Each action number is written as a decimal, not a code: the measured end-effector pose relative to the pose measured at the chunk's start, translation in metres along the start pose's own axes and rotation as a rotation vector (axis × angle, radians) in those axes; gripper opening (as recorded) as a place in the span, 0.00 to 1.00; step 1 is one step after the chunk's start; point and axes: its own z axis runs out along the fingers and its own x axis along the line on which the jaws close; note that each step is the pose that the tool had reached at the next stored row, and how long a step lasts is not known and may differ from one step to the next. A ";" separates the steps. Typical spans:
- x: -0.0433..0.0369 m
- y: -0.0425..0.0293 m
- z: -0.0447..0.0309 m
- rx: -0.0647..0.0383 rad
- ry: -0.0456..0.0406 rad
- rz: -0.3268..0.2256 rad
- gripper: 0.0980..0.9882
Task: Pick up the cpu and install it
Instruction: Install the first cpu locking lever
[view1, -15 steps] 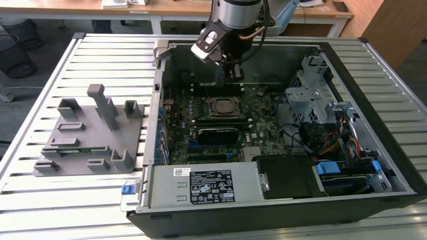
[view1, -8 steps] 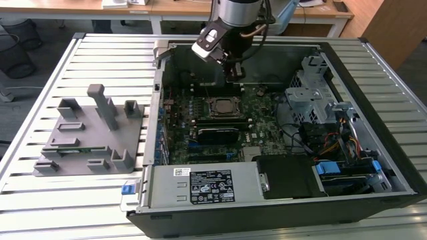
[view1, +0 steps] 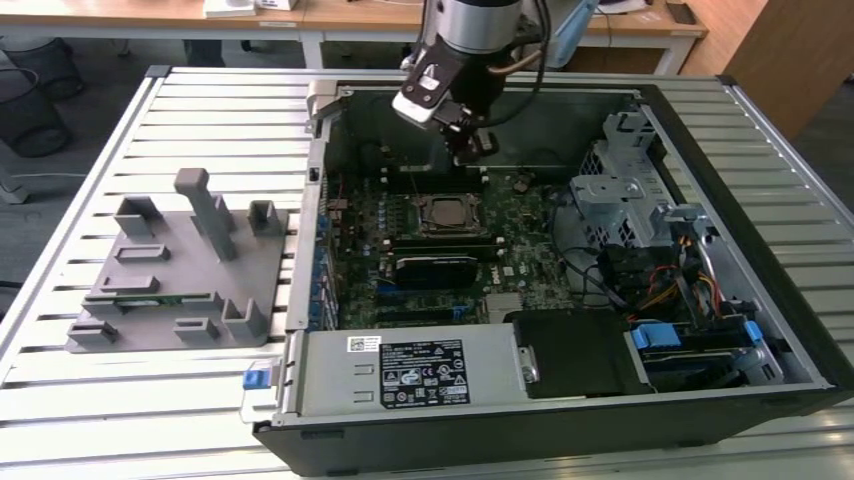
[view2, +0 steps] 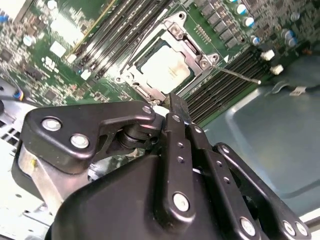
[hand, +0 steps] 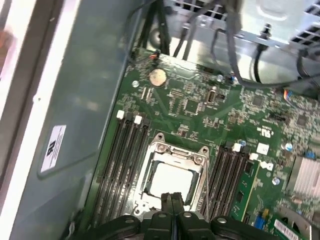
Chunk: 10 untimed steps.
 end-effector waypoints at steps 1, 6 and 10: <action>0.0000 0.0000 0.0001 0.000 0.0001 -0.019 0.01; 0.0000 0.0000 0.0005 0.001 0.0007 -0.109 0.01; 0.0000 0.0000 0.0008 0.002 0.0011 -0.183 0.01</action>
